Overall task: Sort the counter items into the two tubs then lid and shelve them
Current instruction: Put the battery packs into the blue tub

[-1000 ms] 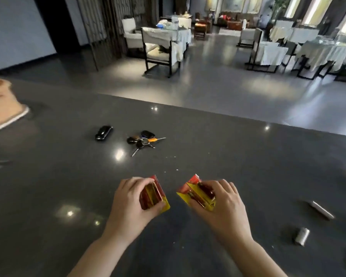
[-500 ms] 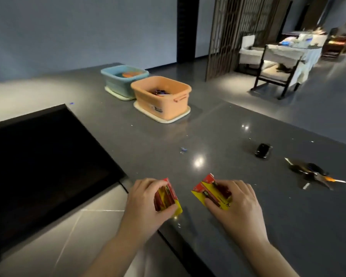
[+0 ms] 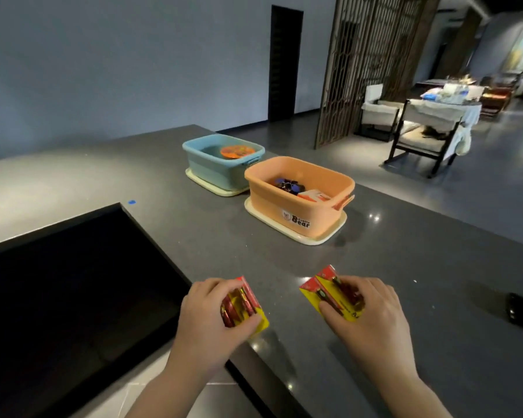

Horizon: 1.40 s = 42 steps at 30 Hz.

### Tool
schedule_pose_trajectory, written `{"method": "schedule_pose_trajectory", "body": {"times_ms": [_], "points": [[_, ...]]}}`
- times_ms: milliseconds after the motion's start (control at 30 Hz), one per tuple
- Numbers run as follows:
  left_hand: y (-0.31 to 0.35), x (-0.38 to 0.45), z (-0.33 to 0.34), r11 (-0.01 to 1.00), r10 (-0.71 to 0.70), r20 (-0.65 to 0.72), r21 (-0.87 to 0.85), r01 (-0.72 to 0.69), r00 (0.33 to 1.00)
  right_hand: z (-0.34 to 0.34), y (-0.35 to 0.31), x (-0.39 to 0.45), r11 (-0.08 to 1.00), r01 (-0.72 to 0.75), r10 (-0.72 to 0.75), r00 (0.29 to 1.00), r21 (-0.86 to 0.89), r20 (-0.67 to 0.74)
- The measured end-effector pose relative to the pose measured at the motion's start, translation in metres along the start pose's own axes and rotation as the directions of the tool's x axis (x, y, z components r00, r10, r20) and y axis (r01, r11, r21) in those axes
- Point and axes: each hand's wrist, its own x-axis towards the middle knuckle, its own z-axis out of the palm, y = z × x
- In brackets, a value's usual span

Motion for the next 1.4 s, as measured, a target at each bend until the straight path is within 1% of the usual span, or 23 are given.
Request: {"method": "schedule_pose_trajectory", "body": {"times_ms": [100,200,300,400,467,633,700,800,900,1000,1133,1300,1400], "points": [[-0.018,0.045,0.006,1.0,0.025,0.01,0.0,-0.025,1.0,0.032,-0.003,0.04,1.0,-0.009,0.01,1.0,0.026,-0.023],[-0.037,0.092,0.003,1.0,0.015,0.018,-0.004,-0.015,1.0,0.062,-0.01,0.079,0.999,-0.025,0.025,1.0,0.042,-0.01],[-0.06,0.14,0.0,1.0,0.022,0.001,0.013,-0.022,1.0,0.09,-0.021,0.119,1.0,-0.02,0.02,1.0,0.017,0.006],[-0.087,0.181,-0.004,1.0,0.0,-0.029,0.0,0.0,1.0,0.114,-0.04,0.157,1.0,0.002,-0.002,0.999,0.009,0.034],[-0.106,0.204,-0.007,1.0,-0.011,-0.02,-0.018,0.011,1.0,0.132,-0.055,0.18,0.999,0.031,-0.031,0.998,0.013,0.053],[-0.157,0.283,-0.018,0.999,0.039,0.002,-0.033,-0.039,0.999,0.183,-0.095,0.241,0.997,0.051,-0.049,0.998,-0.057,0.047],[-0.179,0.32,-0.025,0.996,0.081,0.018,-0.032,-0.081,0.997,0.206,-0.113,0.262,0.998,0.031,-0.031,0.999,-0.059,0.007],[-0.213,0.371,-0.04,0.989,0.142,0.039,-0.042,-0.14,0.989,0.241,-0.142,0.287,0.997,-0.038,0.036,0.999,-0.073,-0.029],[-0.244,0.42,-0.054,0.987,0.16,0.084,-0.036,-0.158,0.984,0.269,-0.165,0.315,0.99,-0.096,0.09,0.994,-0.1,-0.061],[-0.264,0.462,-0.062,0.984,0.173,0.106,-0.063,-0.167,0.979,0.286,-0.182,0.339,0.987,-0.118,0.108,0.989,-0.105,-0.102],[-0.273,0.504,-0.058,0.974,0.206,0.089,-0.118,-0.195,0.975,0.292,-0.186,0.361,0.985,-0.13,0.115,0.985,-0.114,-0.131],[-0.28,0.537,-0.043,0.961,0.211,0.009,-0.182,-0.206,0.978,0.296,-0.176,0.392,0.983,-0.086,0.067,0.991,-0.164,-0.118],[-0.288,0.561,-0.032,0.958,0.225,0.042,-0.195,-0.213,0.974,0.309,-0.175,0.411,0.98,-0.096,0.076,0.99,-0.175,-0.117]]}}
